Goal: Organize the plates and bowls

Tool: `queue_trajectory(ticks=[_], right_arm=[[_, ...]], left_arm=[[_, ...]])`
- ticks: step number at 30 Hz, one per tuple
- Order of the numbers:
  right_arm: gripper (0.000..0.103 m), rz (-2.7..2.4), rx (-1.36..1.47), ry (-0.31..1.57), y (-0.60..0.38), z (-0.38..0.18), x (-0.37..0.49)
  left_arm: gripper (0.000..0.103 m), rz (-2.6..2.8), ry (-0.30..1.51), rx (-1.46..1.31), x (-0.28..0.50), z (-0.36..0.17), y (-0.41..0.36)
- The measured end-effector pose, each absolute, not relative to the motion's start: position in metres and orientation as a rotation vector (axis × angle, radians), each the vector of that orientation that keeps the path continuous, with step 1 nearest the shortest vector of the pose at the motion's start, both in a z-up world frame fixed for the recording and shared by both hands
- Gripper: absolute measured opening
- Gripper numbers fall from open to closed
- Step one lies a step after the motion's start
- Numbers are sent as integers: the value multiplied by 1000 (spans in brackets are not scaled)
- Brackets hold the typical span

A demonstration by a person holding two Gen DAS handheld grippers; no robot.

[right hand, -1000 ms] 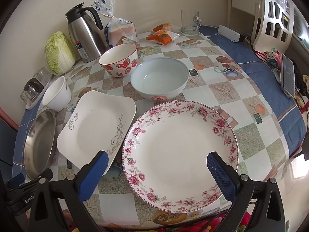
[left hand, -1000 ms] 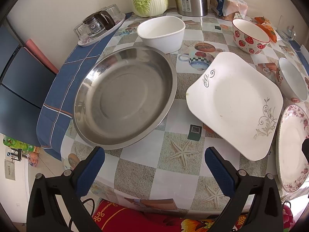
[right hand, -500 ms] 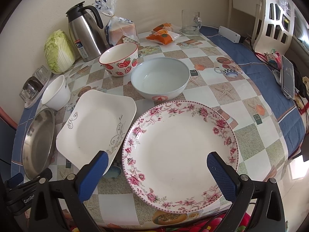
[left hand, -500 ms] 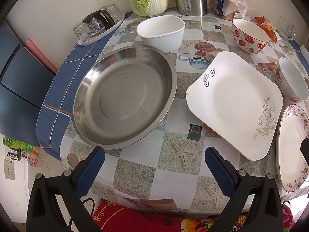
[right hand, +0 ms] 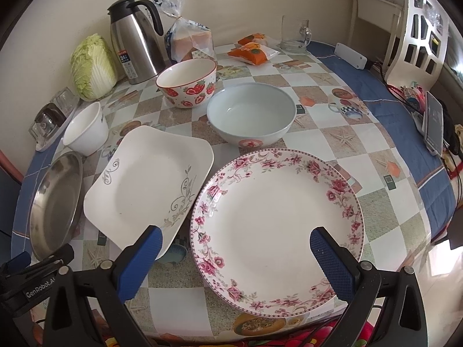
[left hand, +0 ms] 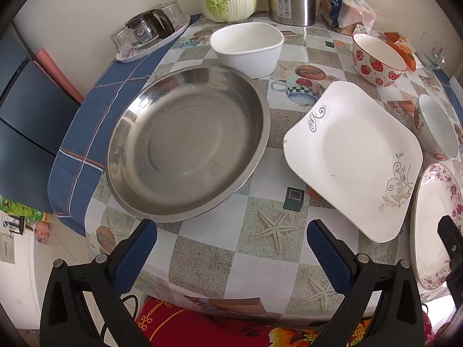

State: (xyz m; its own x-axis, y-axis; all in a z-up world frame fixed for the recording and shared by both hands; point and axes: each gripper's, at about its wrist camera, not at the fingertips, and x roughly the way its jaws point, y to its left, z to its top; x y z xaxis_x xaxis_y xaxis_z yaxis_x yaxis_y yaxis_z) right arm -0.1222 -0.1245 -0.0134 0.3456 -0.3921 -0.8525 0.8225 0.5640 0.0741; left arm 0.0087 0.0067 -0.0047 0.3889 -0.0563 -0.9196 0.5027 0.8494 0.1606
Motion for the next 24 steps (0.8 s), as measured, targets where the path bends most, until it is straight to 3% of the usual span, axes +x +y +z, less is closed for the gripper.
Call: queue_trajectory(ticks=[24], right_arm=[[103,-524,458,868,-87,-13,-42]], left_arm=[[103,-245,1076,-16,83,-11,117]])
